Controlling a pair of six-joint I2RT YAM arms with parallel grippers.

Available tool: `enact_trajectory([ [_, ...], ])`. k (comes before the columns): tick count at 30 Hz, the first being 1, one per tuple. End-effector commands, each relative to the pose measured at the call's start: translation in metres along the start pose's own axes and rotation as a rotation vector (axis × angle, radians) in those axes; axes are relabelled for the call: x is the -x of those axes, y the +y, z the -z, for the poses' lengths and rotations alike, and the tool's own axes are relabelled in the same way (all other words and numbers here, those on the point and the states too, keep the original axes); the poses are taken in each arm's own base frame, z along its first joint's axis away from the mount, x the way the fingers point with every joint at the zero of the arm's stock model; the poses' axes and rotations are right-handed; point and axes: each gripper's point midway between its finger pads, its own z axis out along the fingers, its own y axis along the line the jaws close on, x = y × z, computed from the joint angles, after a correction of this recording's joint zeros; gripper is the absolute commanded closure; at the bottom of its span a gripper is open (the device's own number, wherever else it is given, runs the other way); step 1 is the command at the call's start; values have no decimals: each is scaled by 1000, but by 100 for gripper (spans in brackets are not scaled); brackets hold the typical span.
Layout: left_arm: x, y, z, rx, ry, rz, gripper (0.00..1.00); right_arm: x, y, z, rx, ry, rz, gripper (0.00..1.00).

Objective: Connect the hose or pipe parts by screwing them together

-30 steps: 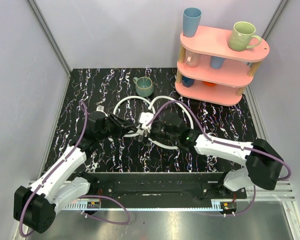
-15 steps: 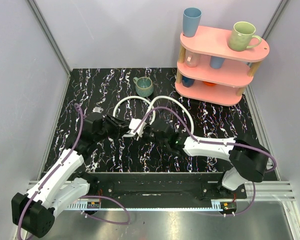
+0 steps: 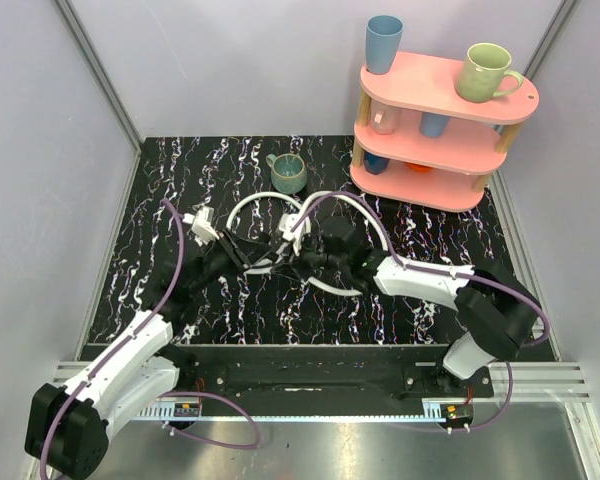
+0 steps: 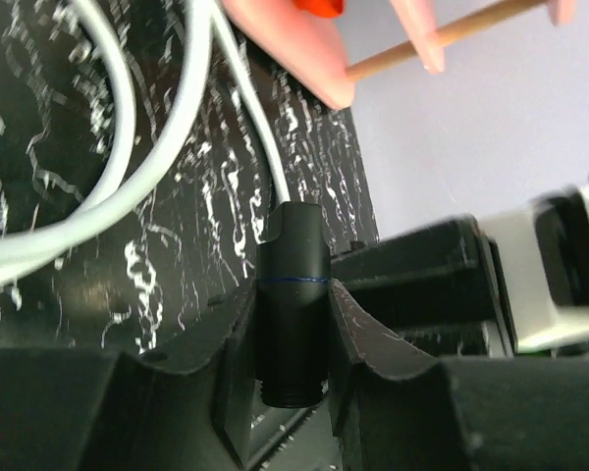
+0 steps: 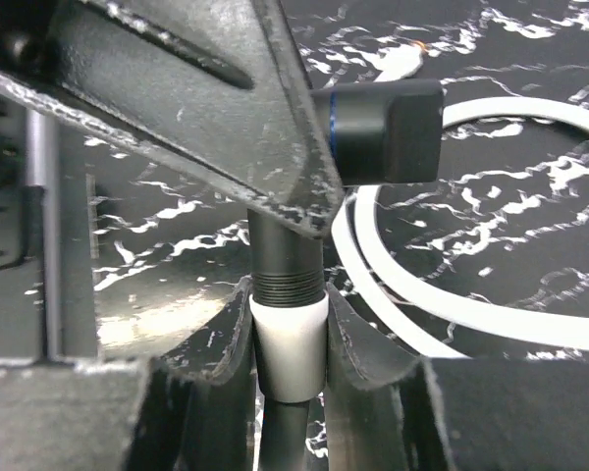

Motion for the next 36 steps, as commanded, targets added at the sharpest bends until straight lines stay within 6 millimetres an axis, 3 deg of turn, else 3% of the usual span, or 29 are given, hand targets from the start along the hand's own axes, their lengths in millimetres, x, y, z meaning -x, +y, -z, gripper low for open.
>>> enact_trajectory([
  [1,-4,-40,8,-306,-25,-294,100,56,3,13,242,-208,-120,100],
  [4,-12,-55,11,-436,-3,-372,100,48,18,17,372,-209,-188,100],
  [7,-15,-61,10,-478,18,-391,100,49,18,24,437,-241,-250,100],
  [8,-15,-60,9,-476,20,-387,100,57,17,29,457,-282,-232,100],
  [11,-13,-49,5,-418,8,-381,100,58,9,33,462,-303,-283,100],
  [14,-5,-34,1,-318,-40,-336,100,54,-2,28,385,-299,-299,67],
  [15,-1,-34,1,-299,-52,-309,100,57,-5,31,365,-302,-290,47],
  [16,5,-22,-3,-221,-71,-269,100,55,-8,32,338,-299,-255,41],
  [20,19,-18,-5,-119,-103,-175,100,42,-19,39,202,-256,-206,27],
  [21,26,-26,-5,-116,-119,-129,100,45,-22,44,174,-261,-181,24],
  [22,29,-17,-6,-53,-125,-99,100,39,-25,45,139,-247,-144,22],
  [23,32,-18,-5,-33,-129,-78,100,31,-29,45,86,-216,-154,13],
  [24,41,-29,-4,-27,-144,-44,100,36,-29,49,60,-222,-104,13],
  [26,43,-23,-3,37,-137,-9,100,30,-28,49,-17,-197,-33,11],
  [28,48,-28,-1,63,-140,31,100,38,-24,51,-45,-199,61,11],
  [31,50,-31,0,90,-140,126,100,39,-13,42,-83,-149,157,12],
  [36,55,-46,3,103,-131,253,100,54,-21,28,-174,-154,212,11],
])
